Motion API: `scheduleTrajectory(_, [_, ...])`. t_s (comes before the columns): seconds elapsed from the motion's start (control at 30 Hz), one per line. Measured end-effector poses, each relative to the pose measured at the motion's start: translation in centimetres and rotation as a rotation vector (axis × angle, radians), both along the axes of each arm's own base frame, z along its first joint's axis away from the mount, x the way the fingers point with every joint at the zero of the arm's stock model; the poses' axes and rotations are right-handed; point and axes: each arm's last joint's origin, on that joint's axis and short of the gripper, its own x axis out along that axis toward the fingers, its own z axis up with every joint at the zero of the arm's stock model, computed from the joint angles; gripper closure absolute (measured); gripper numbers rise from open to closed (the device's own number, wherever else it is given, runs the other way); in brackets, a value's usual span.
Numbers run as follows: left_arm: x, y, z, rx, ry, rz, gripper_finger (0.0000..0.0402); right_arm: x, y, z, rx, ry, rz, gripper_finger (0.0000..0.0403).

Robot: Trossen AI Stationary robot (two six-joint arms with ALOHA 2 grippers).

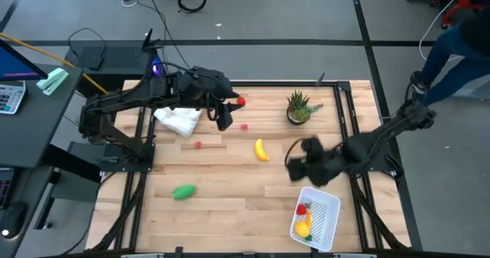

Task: Pick and placing Produce into tupperware
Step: Put the banana into the white bin

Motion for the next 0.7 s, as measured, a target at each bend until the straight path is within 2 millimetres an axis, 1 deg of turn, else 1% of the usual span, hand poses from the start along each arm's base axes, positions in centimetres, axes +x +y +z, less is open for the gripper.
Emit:
scheduleTrajectory(0.07, [-0.7,-0.1,0.1,-0.003,0.025,-0.001,0.0229,0.1,-1.7,0.8,-0.042,-0.038,-0.035,0.0231])
scheduleTrajectory(0.13, [-1.0,-0.1,0.3,-0.003,0.02,0.0,0.0229,0.5,-3.2,1.1,-0.069,-0.045,-0.051,0.0226])
scheduleTrajectory(0.2, [-1.5,-0.2,0.6,-0.002,0.019,0.0,0.023,1.2,-4.5,1.0,-0.102,-0.03,-0.046,0.022])
scheduleTrajectory(0.27, [-1.6,-0.2,0.9,0.0,-0.004,0.0,0.023,2.1,-5.8,0.7,-0.115,-0.015,-0.041,0.0211])
scheduleTrajectory(0.37, [-1.8,-0.2,0.8,-0.001,0.008,0.001,0.023,3.8,-7.5,-0.3,-0.114,0.03,-0.023,0.0195])
scheduleTrajectory(0.5, [-2.0,-0.2,1.0,0.0,-0.003,0.003,0.023,6.1,-9.5,-2.5,-0.1,0.122,0.027,0.0176])
scheduleTrajectory(0.7, [-2.1,-0.2,1.0,0.0,0.0,0.003,0.023,9.6,-11.2,-6.4,-0.055,0.193,0.072,0.0164])
